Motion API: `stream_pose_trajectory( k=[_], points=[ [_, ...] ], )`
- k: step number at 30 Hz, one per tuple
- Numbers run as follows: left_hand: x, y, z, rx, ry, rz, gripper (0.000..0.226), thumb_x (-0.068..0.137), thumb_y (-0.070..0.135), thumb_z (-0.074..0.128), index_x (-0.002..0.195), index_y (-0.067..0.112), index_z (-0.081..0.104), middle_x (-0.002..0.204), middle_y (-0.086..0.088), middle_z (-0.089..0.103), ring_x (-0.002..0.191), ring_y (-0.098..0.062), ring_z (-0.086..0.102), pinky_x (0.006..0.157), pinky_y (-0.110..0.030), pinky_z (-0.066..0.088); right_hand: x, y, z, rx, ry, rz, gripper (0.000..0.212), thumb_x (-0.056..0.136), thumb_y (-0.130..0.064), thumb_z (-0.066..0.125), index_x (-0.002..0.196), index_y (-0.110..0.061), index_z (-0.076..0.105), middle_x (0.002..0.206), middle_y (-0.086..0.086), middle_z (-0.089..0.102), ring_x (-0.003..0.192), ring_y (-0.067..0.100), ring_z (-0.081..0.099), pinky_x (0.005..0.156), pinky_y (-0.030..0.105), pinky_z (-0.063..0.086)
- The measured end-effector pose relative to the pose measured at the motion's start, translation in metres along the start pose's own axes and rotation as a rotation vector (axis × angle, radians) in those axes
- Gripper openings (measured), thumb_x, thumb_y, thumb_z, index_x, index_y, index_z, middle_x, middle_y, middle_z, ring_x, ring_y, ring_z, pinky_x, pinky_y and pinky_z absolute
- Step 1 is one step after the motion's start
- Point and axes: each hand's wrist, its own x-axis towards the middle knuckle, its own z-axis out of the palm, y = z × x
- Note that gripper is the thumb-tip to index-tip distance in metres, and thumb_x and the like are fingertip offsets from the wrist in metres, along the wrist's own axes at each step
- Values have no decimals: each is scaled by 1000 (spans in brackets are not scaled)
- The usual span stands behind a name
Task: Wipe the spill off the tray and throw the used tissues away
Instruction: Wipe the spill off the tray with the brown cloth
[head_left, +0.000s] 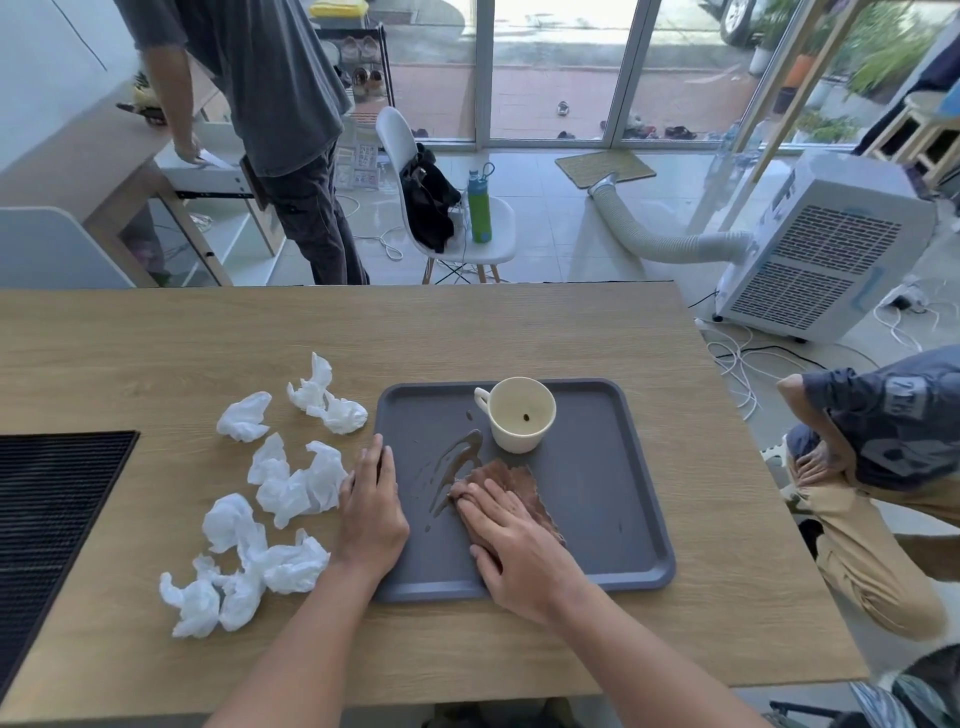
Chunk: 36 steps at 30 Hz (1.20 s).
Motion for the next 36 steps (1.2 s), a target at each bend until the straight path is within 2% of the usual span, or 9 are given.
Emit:
stream_pose_trajectory(
  k=[5, 10, 15, 21, 26, 28, 31, 33, 36],
  points=[
    [-1, 0, 0, -1, -3, 2, 56, 88, -2, 47, 142, -2, 34, 155, -14, 23, 142, -31, 25, 108, -49, 30, 28, -3, 7, -37, -16, -133, 55, 97, -22, 42, 151, -18, 32, 160, -2, 26, 150, 17, 11, 122, 30, 8],
    [-1, 0, 0, 8, 6, -3, 54, 89, -2, 46, 142, -2, 34, 155, -13, 23, 143, -29, 23, 111, -46, 27, 60, -12, 17, -41, 53, -119, 52, 97, -12, 39, 148, -14, 34, 157, 2, 32, 148, 22, 18, 120, 39, 19],
    [-2, 1, -1, -3, 22, -1, 53, 90, -2, 44, 142, -1, 34, 155, -15, 23, 143, -29, 22, 113, -46, 23, 86, -17, 14, -39, 175, -92, 53, 92, 2, 44, 144, -6, 41, 154, 8, 36, 146, 26, 24, 121, 36, 16],
    [-3, -1, -1, -5, 18, 5, 52, 93, 3, 42, 143, -1, 32, 156, -14, 22, 144, -28, 21, 113, -45, 22, 103, -20, 17, -66, 74, 46, 57, 98, -35, 35, 152, -19, 24, 157, 3, 31, 147, 26, 22, 120, 43, 18],
    [-3, -2, -2, -14, 27, 7, 54, 89, 1, 44, 142, -2, 34, 155, -14, 24, 143, -29, 24, 112, -46, 25, 80, -13, 14, -96, 52, 70, 60, 102, -37, 31, 154, -12, 19, 162, 4, 17, 150, 19, 7, 122, 38, 11],
    [-3, -3, -1, -8, 26, 5, 55, 88, 2, 42, 142, -1, 34, 155, -13, 23, 142, -27, 24, 111, -45, 26, 73, -9, 18, -135, 50, 57, 63, 101, -39, 32, 154, -10, 18, 162, 2, 11, 150, 20, 2, 121, 34, 0],
    [-3, -1, -2, -13, 37, 4, 55, 87, 0, 43, 142, -1, 35, 155, -13, 23, 142, -27, 25, 111, -45, 25, 75, -11, 22, -177, 50, 37, 60, 99, -36, 29, 150, -5, 31, 158, 9, 27, 148, 29, 18, 118, 37, 8],
    [-3, 1, -2, -20, 40, 0, 55, 87, -2, 44, 142, -1, 35, 155, -13, 23, 143, -27, 25, 111, -45, 25, 80, -11, 25, -166, 51, 28, 53, 98, -27, 39, 145, 0, 40, 151, 16, 40, 144, 34, 30, 117, 43, 21],
    [-2, 0, -1, -12, 36, 0, 55, 87, 1, 39, 142, 0, 35, 155, -13, 24, 143, -26, 24, 111, -45, 24, 87, -10, 29, -151, 79, 30, 51, 90, -6, 56, 139, 2, 47, 145, 17, 48, 139, 32, 39, 115, 41, 24]
  ],
)
